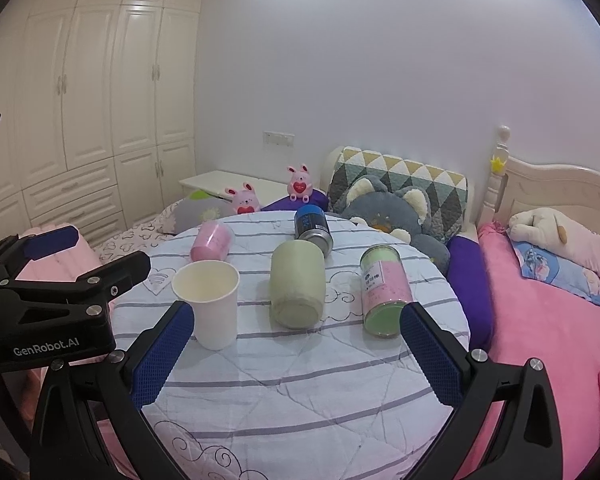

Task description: Flip cup upright

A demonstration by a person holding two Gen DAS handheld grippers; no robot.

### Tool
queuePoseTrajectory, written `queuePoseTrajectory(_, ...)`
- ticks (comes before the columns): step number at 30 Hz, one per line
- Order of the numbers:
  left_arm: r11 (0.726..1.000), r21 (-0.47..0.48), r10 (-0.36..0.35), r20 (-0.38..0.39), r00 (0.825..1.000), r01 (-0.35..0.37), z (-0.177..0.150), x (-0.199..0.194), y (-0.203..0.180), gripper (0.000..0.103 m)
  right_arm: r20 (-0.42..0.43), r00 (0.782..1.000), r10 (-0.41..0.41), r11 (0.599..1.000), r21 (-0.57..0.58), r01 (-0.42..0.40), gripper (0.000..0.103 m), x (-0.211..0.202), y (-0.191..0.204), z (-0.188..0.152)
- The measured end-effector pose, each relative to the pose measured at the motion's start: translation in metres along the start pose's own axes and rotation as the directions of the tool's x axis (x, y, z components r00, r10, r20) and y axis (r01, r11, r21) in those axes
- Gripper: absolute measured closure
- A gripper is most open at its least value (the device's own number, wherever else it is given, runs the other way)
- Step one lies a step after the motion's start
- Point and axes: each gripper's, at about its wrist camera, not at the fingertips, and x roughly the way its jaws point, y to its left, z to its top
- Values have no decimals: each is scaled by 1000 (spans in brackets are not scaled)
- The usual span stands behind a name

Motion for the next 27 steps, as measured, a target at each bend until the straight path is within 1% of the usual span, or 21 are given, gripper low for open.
queuePoseTrajectory(7, 1000, -4, 19, 24, 1000, -19, 0, 0, 4, 0, -1, 1000, 19, 1000, -10, -19, 0, 5, 6, 1)
queuePoseTrajectory(16, 998, 4, 65, 63, 996, -65, 1, -4, 5, 0, 69, 995, 66, 997, -36, -64, 0, 3, 13, -1)
queuePoseTrajectory(21, 994, 9, 103, 79, 992, -104, 2, -7, 5, 0, 79, 993, 91, 996, -30, -89, 0, 5, 13, -2)
queuePoseTrajectory(22, 993, 6, 120, 82, 989, -121, 2, -7, 6, 0, 80, 992, 93, 995, -30, -91, 0, 5, 13, -2)
queuePoseTrajectory(27, 991, 3, 135, 93, 986, -136, 2, -9, 9, 0, 89, 990, 108, 994, -32, -105, 0, 7, 15, -3)
